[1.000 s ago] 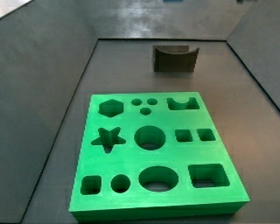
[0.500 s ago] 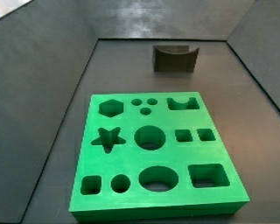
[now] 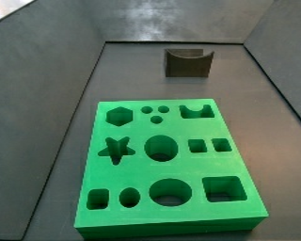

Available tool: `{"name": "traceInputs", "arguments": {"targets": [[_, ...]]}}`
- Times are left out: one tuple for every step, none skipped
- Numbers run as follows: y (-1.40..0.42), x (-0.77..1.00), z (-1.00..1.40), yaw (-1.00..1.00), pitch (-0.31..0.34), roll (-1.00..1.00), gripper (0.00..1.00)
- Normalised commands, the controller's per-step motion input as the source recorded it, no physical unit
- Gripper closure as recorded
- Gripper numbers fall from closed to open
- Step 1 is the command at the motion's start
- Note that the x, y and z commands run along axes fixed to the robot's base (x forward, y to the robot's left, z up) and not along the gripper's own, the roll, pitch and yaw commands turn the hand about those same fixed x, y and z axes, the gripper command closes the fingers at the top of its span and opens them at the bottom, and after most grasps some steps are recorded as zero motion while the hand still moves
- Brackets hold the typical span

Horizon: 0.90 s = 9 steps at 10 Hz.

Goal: Pick up the rectangle object. Move up. Place the rectangle object on the fixture. Regrasp the rectangle object. Move to above the board. Insert the rectangle object.
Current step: Move to above the board, then insert the rectangle object.

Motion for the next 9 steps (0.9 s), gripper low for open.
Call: {"name": "traceInputs", "arguments": {"targets": [[-0.77, -0.43, 0.09, -0.10, 0.049, -1.00, 1.00], [-0.46, -0.29, 0.05, -0.09, 0.050, -1.00, 1.00], [-0.15, -0.15, 0.02, -0.08, 0.050, -1.00, 1.00], [-0.09, -0.11, 0.01, -0.08, 0.047, -1.00, 1.00], [-0.04, -0.09, 0.01, -0.07, 0.031, -1.00, 1.00], [-0.01, -0.07, 0.00, -0.05, 0.013, -0.79, 1.00], [0.01, -0.05, 0.00, -0.02, 0.000, -0.50, 1.00], [0.01, -0.04, 0.00, -0.02, -0.011, -0.38, 1.00], [-0.03, 0.00, -0.01, 0.00, -0.003, 0.00, 1.00]]}}
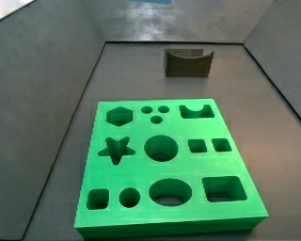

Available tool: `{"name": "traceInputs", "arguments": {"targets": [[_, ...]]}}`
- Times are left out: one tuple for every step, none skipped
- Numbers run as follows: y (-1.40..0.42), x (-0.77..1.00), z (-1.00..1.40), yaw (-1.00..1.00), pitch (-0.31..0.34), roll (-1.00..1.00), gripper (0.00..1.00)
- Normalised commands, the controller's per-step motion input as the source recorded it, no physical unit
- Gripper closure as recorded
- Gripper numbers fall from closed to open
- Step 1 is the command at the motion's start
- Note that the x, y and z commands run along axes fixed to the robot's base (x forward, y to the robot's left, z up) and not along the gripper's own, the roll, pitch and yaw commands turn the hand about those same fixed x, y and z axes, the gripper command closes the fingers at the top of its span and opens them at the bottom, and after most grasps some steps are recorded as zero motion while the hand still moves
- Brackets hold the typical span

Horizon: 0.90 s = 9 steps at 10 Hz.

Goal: Pick up the rectangle object. Move up. Place the rectangle object on the fixture. Regrasp the rectangle object. Move to above the board. Insert the rectangle object.
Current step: Insert the rectangle object.

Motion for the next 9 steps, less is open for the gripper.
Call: {"name": "traceInputs", "arguments": {"targets": [[-0.12, 0.02, -0.09, 0.03, -0.036, 0.00, 1.00], [-0.17, 0.07, -0.15, 0.07, -0.061, -0.01, 1.00], [-0.24, 0.12, -0.16, 0.09, -0.069, -0.02, 1.00], [-0.27, 0.09, -0.19, 0.11, -0.099, -0.01, 1.00], [-0.28, 0.10, -0.22, 0.13, -0.104, -0.01, 1.00], [-0.31, 0.08, -0.23, 0.14, -0.116, 0.00, 1.00], [-0.35, 0.08, -0.26, 0.16, -0.114, 0.00, 1.00], [-0.43, 0.06, -0.26, 0.19, -0.103, 0.04, 1.00], [-0.49, 0.04, -0.25, 0.22, -0.094, 0.09, 1.00]]}}
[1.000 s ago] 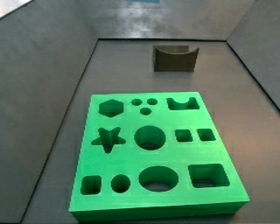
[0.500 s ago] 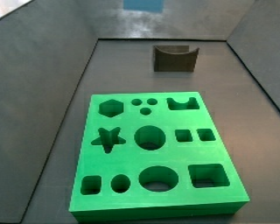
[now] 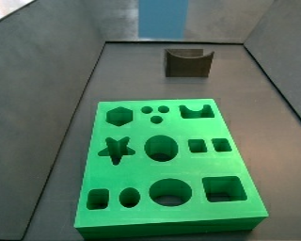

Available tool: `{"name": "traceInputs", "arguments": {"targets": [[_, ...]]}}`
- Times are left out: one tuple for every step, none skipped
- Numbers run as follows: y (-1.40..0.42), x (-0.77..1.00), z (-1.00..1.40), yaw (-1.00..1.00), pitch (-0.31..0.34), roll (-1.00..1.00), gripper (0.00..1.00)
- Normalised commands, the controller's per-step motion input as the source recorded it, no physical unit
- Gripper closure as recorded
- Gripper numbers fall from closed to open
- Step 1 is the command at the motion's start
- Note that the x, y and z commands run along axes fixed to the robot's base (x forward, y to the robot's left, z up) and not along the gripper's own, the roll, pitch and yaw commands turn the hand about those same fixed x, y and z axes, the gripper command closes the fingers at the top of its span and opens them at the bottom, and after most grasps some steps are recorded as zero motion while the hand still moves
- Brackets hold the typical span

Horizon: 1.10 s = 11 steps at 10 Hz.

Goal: Pick up the rectangle object. Move up. Place the rectangle object on the fixture. Regrasp the rectangle object. Move to above the board. Insert the rectangle object.
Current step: Insert the rectangle object.

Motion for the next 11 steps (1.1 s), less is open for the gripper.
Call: {"name": "traceInputs", "arguments": {"targets": [[-0.49, 0.05, -0.24, 0.22, -0.090, 0.09, 1.00], [-0.49, 0.04, -0.25, 0.22, -0.091, 0.10, 1.00], [-0.48, 0.04, -0.26, 0.21, -0.097, 0.10, 1.00], [-0.47, 0.03, -0.26, 0.21, -0.104, 0.09, 1.00], [-0.46, 0.05, -0.29, 0.21, -0.104, 0.08, 1.00], [-0.41, 0.07, -0.32, 0.21, -0.111, 0.04, 1.00], [-0.37, 0.10, -0.35, 0.21, -0.129, 0.01, 1.00], [-0.31, 0.20, -0.38, 0.23, -0.139, 0.00, 1.00], [-0.24, 0.27, -0.37, 0.25, -0.141, 0.00, 1.00], [-0.23, 0.31, -0.37, 0.25, -0.149, 0.00, 1.00], [-0.22, 0.27, -0.37, 0.22, -0.157, 0.00, 1.00]]}}
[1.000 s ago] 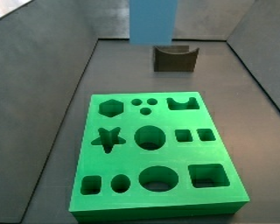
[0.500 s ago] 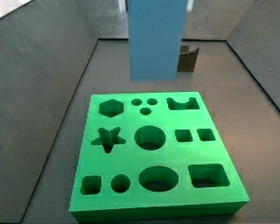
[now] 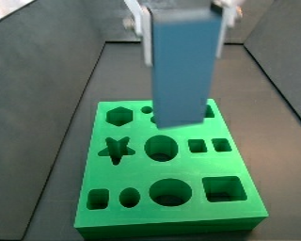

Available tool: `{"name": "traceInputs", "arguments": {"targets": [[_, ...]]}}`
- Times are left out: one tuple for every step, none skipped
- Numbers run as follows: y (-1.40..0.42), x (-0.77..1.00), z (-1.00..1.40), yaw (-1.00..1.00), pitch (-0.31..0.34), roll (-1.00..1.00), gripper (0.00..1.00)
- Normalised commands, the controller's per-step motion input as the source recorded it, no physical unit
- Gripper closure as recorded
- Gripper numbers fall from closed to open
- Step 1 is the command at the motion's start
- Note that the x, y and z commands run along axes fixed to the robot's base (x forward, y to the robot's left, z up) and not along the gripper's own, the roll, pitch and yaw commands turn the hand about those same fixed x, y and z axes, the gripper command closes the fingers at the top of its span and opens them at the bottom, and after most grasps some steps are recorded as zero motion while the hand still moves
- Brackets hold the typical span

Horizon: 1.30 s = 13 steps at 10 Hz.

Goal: Pick up the rectangle object. Move up. Place the rectangle object on the fixture. Regrasp the rectangle object. Move to above the board. Insert the rectangle object.
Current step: Insert the rectangle object.

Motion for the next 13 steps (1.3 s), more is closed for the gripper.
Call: {"name": "traceInputs", "arguments": {"targets": [[-0.23, 0.27, -0.38, 0.18, -0.171, 0.00, 1.00], [-0.23, 0.27, -0.38, 0.18, -0.171, 0.00, 1.00], [-0.18, 0.13, -0.24, 0.10, -0.121, 0.00, 1.00], [-0.04, 0.00, -0.04, 0.01, -0.026, 0.04, 1.00], [-0.15, 0.13, -0.10, 0.00, -0.019, 0.03, 1.00], [-0.22, 0.44, -0.16, 0.00, -0.036, 0.04, 1.00], [-0.20, 0.57, -0.15, 0.00, -0.004, 0.06, 1.00], [-0.17, 0.62, -0.15, 0.01, 0.000, 0.09, 1.00], [-0.15, 0.62, -0.15, 0.00, 0.000, 0.12, 1.00], [-0.12, 0.60, -0.15, 0.00, 0.000, 0.16, 1.00], [-0.08, 0.59, -0.16, 0.00, 0.000, 0.19, 1.00], [-0.03, 0.53, -0.17, 0.00, 0.000, 0.17, 1.00], [-0.02, 0.51, -0.20, 0.00, 0.000, 0.17, 1.00]]}}
